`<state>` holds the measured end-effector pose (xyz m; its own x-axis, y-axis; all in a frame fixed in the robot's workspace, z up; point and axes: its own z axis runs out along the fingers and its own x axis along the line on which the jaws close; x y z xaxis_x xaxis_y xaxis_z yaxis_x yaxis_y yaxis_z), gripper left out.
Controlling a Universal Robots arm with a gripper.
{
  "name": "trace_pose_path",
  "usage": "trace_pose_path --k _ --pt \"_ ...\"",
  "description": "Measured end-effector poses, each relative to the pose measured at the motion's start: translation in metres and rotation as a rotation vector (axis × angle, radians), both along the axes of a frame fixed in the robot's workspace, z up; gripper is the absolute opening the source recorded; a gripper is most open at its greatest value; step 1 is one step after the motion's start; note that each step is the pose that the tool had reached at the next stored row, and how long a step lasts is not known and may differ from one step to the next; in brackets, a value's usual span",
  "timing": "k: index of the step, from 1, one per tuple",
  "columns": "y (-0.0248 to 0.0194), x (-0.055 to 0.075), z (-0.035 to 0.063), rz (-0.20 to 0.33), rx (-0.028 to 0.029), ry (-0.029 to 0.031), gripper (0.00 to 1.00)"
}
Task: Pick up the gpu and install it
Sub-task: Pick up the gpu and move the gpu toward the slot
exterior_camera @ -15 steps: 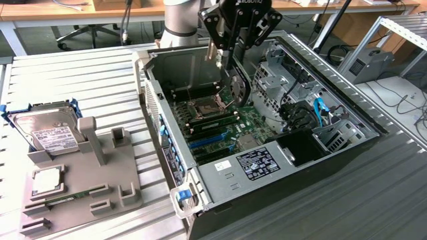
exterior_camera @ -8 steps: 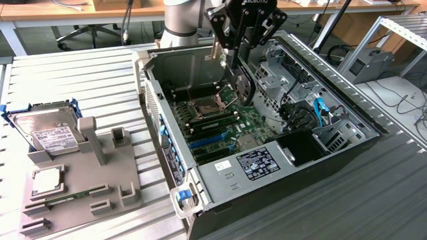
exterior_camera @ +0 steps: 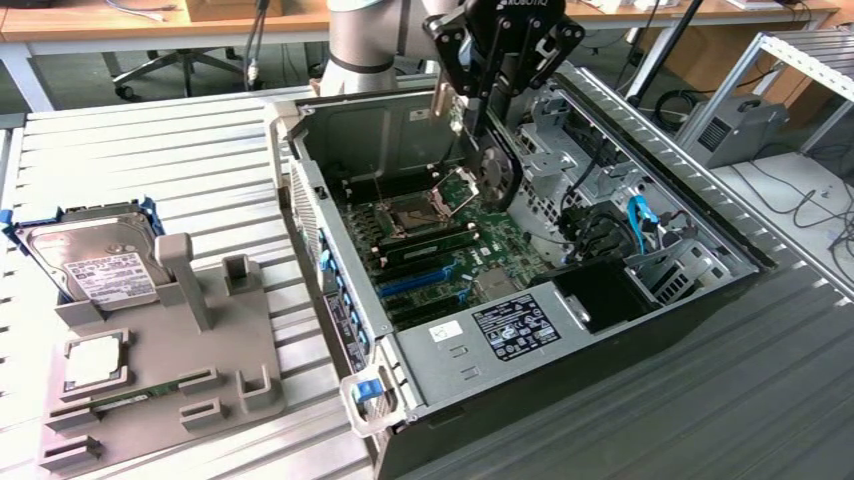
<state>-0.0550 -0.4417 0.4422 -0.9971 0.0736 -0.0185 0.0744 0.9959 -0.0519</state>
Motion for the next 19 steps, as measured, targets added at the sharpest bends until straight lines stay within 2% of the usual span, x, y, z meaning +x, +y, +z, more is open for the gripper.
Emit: trace_pose_path --k 19 --pt "0.0001 0.028 0.0000 0.000 -0.0001 0.0000 0.26"
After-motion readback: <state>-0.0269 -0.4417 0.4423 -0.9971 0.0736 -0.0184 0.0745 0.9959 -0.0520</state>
